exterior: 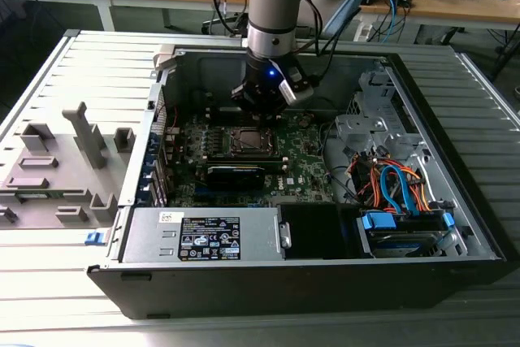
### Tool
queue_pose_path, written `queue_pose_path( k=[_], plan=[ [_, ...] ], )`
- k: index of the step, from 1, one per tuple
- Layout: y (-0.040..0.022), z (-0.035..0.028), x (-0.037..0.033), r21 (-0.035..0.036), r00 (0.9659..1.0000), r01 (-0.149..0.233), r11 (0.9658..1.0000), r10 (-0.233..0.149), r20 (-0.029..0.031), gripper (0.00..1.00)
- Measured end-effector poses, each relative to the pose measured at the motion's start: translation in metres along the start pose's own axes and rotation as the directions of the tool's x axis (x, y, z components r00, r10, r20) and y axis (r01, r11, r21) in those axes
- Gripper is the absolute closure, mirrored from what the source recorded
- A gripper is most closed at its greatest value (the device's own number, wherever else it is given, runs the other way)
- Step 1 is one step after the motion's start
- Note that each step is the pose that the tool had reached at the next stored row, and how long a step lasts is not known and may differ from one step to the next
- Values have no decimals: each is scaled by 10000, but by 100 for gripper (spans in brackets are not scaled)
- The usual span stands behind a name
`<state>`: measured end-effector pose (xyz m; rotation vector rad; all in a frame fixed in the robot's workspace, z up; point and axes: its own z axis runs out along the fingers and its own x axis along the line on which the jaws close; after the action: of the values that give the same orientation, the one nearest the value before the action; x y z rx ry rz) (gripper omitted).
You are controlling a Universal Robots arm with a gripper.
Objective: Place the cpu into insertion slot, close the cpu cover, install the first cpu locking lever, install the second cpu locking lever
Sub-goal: 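Install the first cpu locking lever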
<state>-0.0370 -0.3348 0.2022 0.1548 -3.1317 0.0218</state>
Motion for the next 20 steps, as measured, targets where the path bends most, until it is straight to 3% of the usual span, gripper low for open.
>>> queue_pose_path(
  k=[4,10,20],
  plan=[
    [22,-8,-2,-12,10000,1,10000,-1,15,89],
    [14,-89,0,-36,10000,2,10000,-2,38,89],
    [-249,-81,26,-76,10000,1,10000,-1,41,89]
  ],
)
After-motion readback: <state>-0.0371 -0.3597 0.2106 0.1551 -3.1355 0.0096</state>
